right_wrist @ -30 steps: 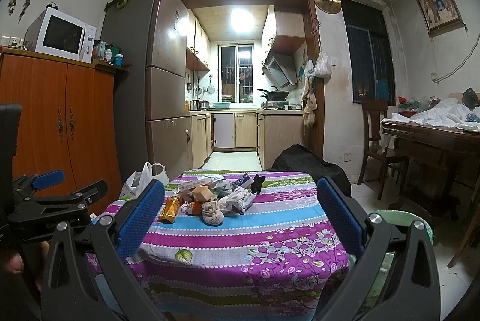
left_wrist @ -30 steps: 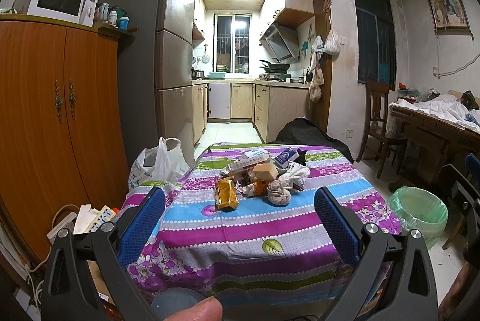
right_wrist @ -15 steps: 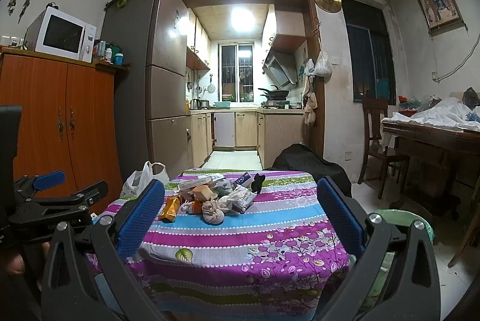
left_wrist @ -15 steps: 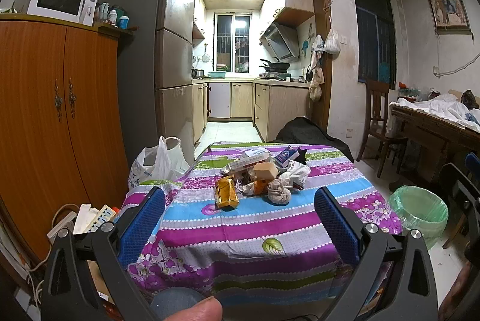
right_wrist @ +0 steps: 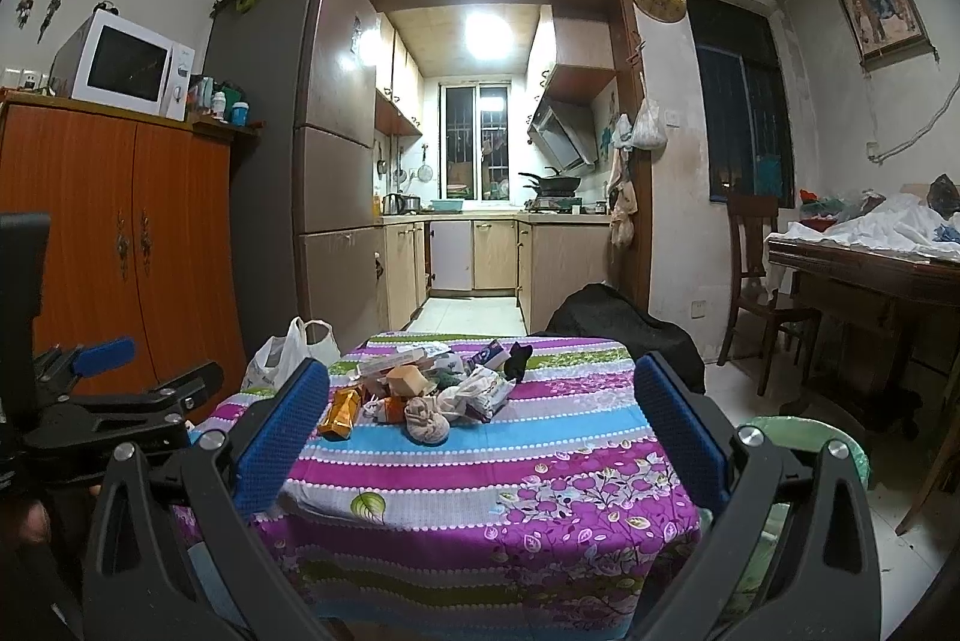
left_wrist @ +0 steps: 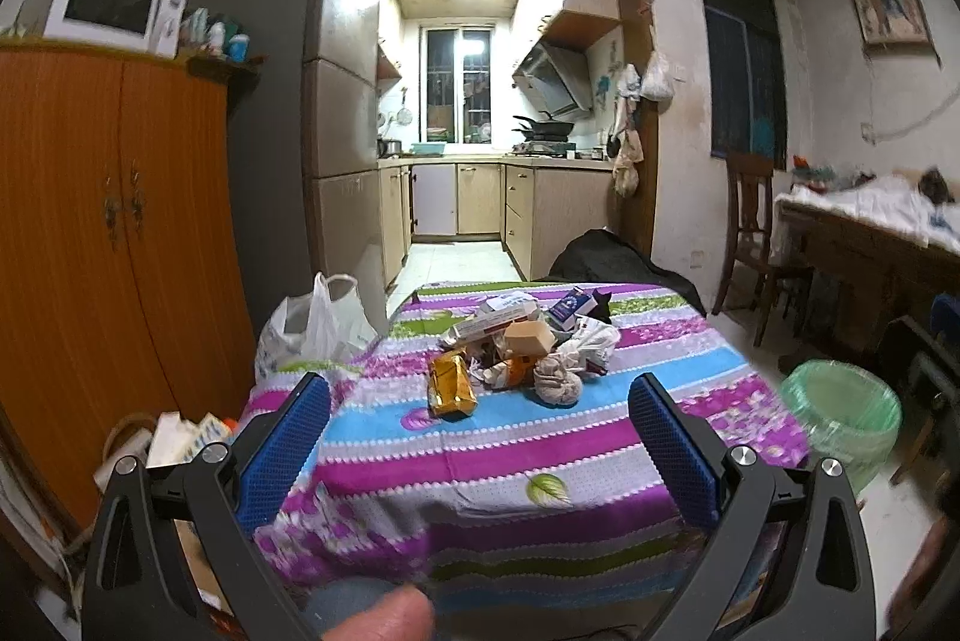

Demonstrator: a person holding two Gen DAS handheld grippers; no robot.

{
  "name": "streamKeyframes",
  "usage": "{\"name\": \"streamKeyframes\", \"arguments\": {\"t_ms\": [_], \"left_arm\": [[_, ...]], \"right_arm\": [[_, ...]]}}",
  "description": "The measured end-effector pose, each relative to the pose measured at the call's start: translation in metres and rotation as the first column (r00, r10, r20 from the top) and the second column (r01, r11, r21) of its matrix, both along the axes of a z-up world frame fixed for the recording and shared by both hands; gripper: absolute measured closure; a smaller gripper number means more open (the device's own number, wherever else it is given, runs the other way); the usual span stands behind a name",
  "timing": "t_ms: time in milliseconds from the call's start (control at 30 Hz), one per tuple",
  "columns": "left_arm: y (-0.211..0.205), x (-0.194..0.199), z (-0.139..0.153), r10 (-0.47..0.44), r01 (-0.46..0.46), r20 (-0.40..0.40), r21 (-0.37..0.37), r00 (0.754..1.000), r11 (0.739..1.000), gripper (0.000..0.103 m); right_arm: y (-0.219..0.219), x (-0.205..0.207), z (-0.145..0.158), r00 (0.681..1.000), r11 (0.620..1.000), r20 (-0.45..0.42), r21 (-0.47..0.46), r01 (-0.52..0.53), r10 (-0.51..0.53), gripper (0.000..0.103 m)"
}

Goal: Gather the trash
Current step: 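Grasp the gold wrapper with the left tool while the right tool grasps the clear grain bag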

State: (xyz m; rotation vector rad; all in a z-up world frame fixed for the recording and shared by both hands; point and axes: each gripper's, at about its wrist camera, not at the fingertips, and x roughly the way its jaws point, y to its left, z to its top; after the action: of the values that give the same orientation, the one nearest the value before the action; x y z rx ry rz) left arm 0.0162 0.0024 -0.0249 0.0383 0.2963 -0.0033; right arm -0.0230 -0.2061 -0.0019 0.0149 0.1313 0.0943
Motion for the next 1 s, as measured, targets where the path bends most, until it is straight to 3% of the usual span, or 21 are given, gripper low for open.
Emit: {"name": "streamKeyframes", "arguments": {"t_ms": [133,200,267,333,400,467,633,700,767,900,1000], "left_arm": [[0.029,0.026,-0.015,0.039,-0.040,-0.026,-0.033,0.999,0.999,0.004],[0.050,0.051,-0.032,0.058,-0.065,-0.123,-0.058,0.991,0.996,0.004],[0.072,0.084,-0.055,0.031,-0.054,-0.255,-0.085,0.966,0.995,0.004],[0.085,0.106,-0.073,0.018,-0.051,-0.315,-0.097,0.949,0.994,0.004],[0.100,0.131,-0.092,0.009,-0.058,-0.365,-0.124,0.931,0.991,0.004],[0.112,0.160,-0.105,-0.049,-0.038,-0.418,-0.198,0.907,0.979,0.005],[0.102,0.226,-0.116,-0.155,0.041,-0.457,-0.250,0.876,0.967,0.005],[0.089,0.249,-0.117,-0.165,0.061,-0.453,-0.235,0.876,0.970,0.005],[0.077,0.270,-0.120,-0.164,0.073,-0.462,-0.208,0.872,0.975,0.005],[0.060,0.307,-0.127,-0.184,0.097,-0.495,-0.196,0.849,0.976,0.019],[0.055,0.319,-0.116,-0.212,0.129,-0.454,-0.207,0.866,0.970,0.021]], "right_arm": [[0.003,0.017,-0.008,0.998,0.999,-0.048,-0.013,-0.035,0.034,0.005],[0.002,0.032,-0.014,0.994,0.998,-0.090,0.006,-0.065,0.065,0.005],[0.003,0.052,-0.024,0.984,0.994,-0.140,0.023,-0.104,0.107,0.005],[0.006,0.073,-0.034,0.970,0.988,-0.190,0.021,-0.150,0.152,0.005],[0.009,0.094,-0.048,0.949,0.980,-0.247,0.022,-0.199,0.198,0.011],[0.015,0.113,-0.059,0.924,0.972,-0.304,0.030,-0.234,0.232,0.026],[0.022,0.155,-0.084,0.872,0.957,-0.400,0.061,-0.282,0.282,0.029],[0.025,0.170,-0.089,0.851,0.948,-0.423,0.080,-0.307,0.311,0.029],[0.029,0.196,-0.098,0.820,0.937,-0.460,0.098,-0.336,0.342,0.036],[0.033,0.250,-0.119,0.756,0.921,-0.533,0.141,-0.364,0.381,0.043],[0.036,0.275,-0.120,0.747,0.911,-0.529,0.155,-0.382,0.403,0.044]]}}
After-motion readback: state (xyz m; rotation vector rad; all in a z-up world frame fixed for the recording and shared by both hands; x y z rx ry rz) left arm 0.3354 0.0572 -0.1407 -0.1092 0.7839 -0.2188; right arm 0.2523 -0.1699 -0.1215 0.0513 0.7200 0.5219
